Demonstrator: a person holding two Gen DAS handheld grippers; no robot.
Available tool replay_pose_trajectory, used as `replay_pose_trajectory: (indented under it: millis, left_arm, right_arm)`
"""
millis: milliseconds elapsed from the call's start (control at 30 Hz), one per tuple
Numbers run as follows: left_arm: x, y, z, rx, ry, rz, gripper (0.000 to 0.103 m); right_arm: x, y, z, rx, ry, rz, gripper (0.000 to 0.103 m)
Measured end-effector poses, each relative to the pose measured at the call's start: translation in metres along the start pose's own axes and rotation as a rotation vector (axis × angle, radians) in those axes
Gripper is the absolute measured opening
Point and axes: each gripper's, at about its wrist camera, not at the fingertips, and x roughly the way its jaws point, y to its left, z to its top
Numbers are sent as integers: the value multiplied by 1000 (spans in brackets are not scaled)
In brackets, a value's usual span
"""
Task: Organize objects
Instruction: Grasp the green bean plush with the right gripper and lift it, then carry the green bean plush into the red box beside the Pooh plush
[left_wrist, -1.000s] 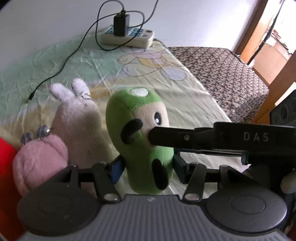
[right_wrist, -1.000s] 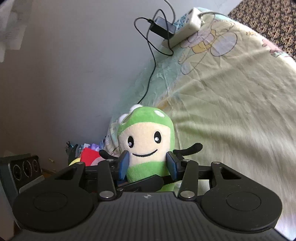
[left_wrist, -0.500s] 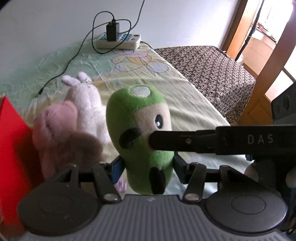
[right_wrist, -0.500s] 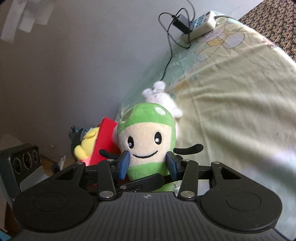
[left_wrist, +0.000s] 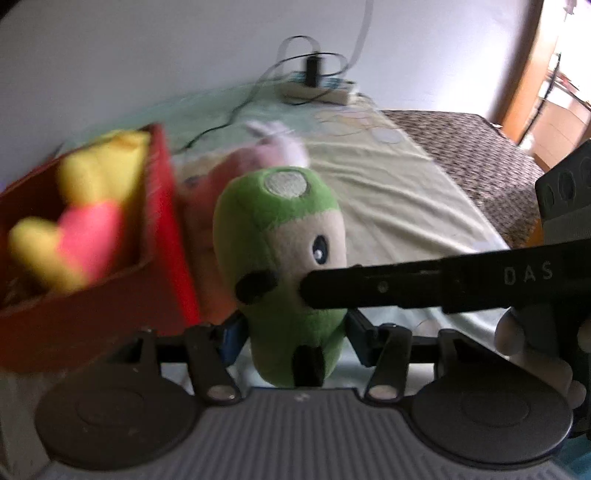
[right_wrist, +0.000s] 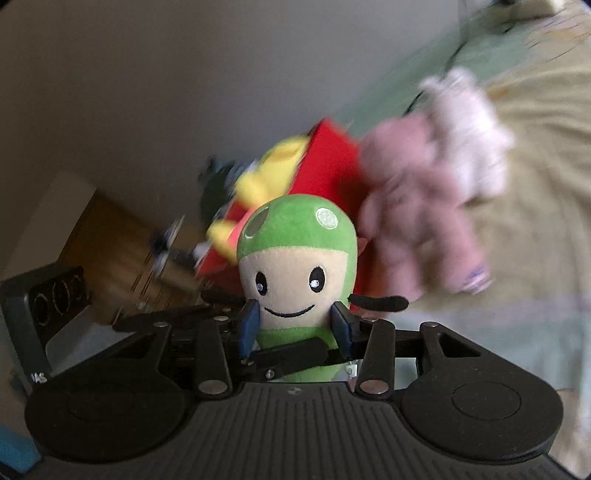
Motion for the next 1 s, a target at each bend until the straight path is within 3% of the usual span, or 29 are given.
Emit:
replay_pose_trajectory:
  millis: [200, 500, 733, 1000]
  left_arm:
    - [-30, 40, -34, -74, 3, 65, 55]
    - [-71, 107, -58, -119, -34, 102, 55]
    - [-108, 167, -68, -156, -99, 123, 55]
    - [-115, 223, -44, -140, -194, 87, 55]
  right_arm:
    - [46, 31, -7, -54, 136, 65, 44]
    - [110, 94, -6, -145, 192, 133, 43]
    - [150, 139, 3, -204, 153, 185, 40]
    - [169, 156, 27, -216, 1, 107, 39]
